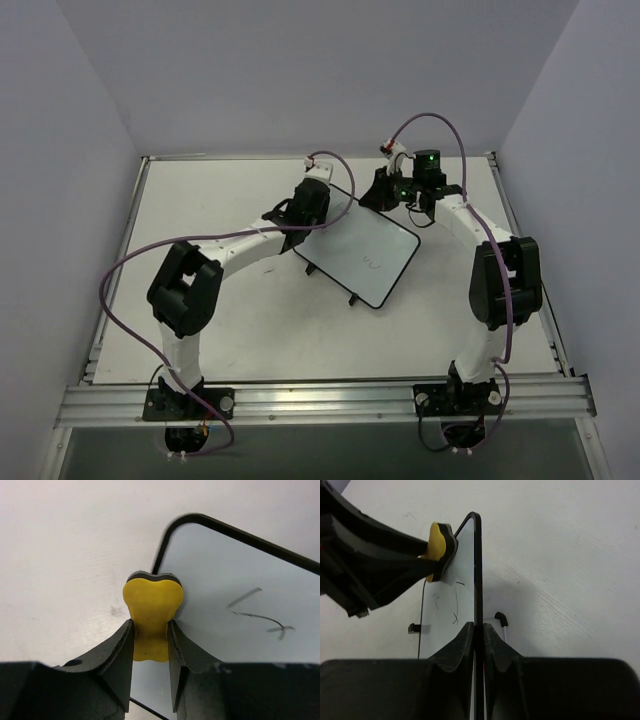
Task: Erase the whiteboard
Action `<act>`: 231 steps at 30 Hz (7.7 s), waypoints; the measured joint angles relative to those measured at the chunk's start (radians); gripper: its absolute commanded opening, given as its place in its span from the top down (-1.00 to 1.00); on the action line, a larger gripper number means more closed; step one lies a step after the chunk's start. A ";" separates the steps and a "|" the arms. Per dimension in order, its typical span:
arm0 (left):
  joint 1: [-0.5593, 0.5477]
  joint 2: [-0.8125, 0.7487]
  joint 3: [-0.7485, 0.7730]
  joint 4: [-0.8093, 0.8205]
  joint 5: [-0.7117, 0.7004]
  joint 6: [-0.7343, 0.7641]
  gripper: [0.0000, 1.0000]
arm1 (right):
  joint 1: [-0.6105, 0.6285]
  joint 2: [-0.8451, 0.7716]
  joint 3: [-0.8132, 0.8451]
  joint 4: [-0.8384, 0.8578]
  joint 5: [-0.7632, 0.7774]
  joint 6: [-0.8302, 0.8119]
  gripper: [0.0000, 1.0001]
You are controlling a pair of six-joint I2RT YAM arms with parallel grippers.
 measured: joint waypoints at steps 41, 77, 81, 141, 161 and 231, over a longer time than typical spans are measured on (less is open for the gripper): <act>-0.073 0.019 0.059 0.014 0.042 0.051 0.95 | -0.002 -0.018 -0.015 -0.020 0.019 -0.005 1.00; -0.228 -0.098 -0.336 0.406 0.093 0.047 0.95 | 0.000 -0.028 -0.026 -0.009 0.017 -0.004 1.00; -0.299 -0.084 -0.335 0.423 0.109 0.049 0.95 | 0.000 -0.029 -0.026 -0.008 0.015 -0.004 1.00; -0.008 -0.156 -0.387 0.275 -0.052 -0.063 0.95 | 0.024 -0.029 -0.026 -0.013 0.003 -0.008 1.00; -0.003 -0.304 -0.450 0.235 -0.093 -0.056 0.95 | 0.025 -0.032 -0.026 -0.015 -0.008 -0.008 1.00; 0.049 -0.571 -0.458 -0.051 -0.286 -0.300 0.87 | 0.044 -0.038 -0.026 -0.043 0.005 0.003 -0.14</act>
